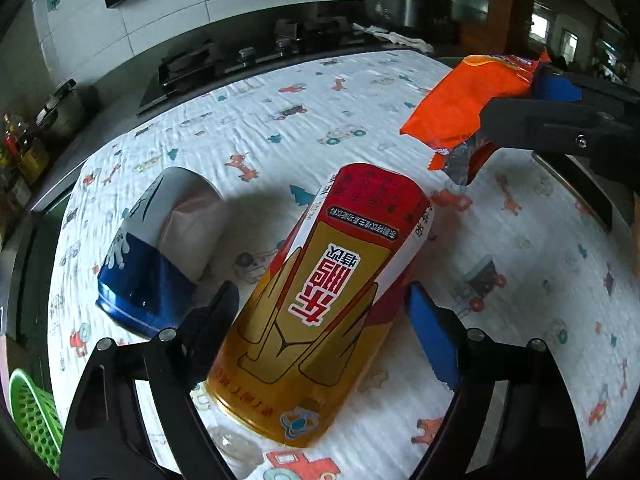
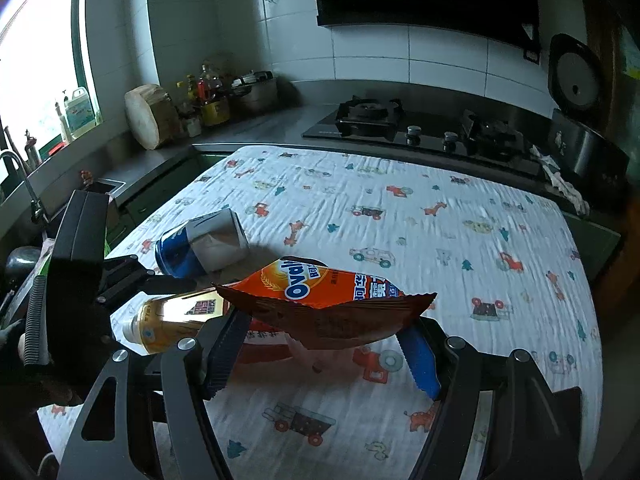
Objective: Collect trash
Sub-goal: 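Grasp and lift the yellow drink bottle with the left tool while the right holds the bag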
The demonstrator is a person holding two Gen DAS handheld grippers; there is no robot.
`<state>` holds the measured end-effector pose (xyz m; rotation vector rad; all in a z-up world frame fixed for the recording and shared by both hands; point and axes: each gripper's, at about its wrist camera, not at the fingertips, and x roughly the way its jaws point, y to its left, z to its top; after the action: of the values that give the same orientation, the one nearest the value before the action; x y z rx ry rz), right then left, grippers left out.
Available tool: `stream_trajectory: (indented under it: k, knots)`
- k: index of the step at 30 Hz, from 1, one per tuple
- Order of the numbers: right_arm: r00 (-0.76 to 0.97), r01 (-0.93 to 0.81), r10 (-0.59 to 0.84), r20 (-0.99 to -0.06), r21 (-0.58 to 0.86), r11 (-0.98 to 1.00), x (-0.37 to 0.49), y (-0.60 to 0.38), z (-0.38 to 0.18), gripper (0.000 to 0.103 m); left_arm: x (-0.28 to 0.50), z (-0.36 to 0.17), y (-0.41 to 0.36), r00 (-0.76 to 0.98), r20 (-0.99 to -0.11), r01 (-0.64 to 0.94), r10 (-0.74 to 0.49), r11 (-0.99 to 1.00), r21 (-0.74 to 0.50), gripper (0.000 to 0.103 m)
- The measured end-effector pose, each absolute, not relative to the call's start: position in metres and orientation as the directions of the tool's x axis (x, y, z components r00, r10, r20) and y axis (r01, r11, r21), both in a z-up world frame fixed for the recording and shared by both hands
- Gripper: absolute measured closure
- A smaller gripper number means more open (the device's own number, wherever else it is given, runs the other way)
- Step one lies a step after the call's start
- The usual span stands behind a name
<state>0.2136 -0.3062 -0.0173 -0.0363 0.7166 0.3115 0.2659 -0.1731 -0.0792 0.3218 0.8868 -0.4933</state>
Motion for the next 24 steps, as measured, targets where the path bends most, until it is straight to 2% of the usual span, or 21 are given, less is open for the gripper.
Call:
stream_trajectory:
  k: [7,12,24]
  knots:
    - [0.708,-0.287,0.266,-0.654,0.078,0.955,0.213,-0.307,-0.019,0.035,0.256,-0.078,-0.174,0.562,-0.786,0.528,-0.256,0.843,0.102,0.025]
    - [0.711,-0.282,0.257,-0.655,0.069,0.957,0.209,-0.308,-0.017,0.035,0.25,-0.075,-0.16,0.558,-0.788,0.511,-0.26,0.856,0.08,0.03]
    - [0.695,-0.287,0.272,-0.666,0.09,0.954,0.203,-0.299,-0.024,0.035,0.226,-0.071,-0.101,0.566,-0.789,0.431,-0.238,0.902,0.038,0.032]
